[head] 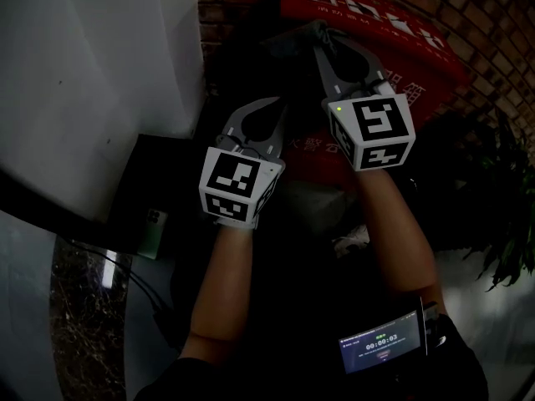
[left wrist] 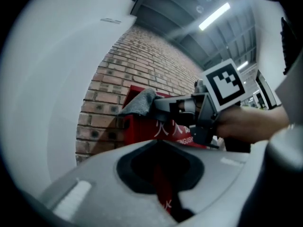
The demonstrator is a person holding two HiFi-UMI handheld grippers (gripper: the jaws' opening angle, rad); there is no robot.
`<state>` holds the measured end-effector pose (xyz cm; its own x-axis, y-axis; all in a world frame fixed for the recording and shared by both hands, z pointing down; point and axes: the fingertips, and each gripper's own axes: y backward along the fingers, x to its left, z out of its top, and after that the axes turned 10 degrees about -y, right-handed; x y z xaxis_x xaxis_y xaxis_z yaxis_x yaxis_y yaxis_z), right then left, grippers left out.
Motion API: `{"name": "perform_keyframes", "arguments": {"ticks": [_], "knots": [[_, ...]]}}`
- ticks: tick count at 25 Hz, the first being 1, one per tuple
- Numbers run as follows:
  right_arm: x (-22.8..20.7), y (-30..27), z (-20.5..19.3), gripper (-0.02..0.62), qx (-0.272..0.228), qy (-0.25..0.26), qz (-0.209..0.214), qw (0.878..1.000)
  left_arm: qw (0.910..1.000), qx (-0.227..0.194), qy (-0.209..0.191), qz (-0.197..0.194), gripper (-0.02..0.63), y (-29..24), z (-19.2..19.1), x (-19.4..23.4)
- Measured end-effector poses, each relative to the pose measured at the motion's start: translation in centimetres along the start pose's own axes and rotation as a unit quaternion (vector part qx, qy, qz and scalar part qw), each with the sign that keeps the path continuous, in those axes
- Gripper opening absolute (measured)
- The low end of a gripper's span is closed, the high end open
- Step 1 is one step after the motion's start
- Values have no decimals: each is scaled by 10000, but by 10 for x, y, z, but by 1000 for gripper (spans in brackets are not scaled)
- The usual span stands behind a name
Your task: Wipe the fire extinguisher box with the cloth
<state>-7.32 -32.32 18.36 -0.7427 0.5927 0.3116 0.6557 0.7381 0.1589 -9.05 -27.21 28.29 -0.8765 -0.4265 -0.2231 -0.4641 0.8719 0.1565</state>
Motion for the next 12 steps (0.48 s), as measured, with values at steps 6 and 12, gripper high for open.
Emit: {"name": "perform_keyframes", "arguments": {"ticks": [6, 12], "knots": [[-38, 30, -10, 32, -42, -42, -481, 9988, 9990, 38, 175, -406, 3, -12, -15, -31], [-104, 77, -26, 32, -15, -122, -1075, 9941, 9975, -62, 58, -708, 3, -22, -9, -67]]}}
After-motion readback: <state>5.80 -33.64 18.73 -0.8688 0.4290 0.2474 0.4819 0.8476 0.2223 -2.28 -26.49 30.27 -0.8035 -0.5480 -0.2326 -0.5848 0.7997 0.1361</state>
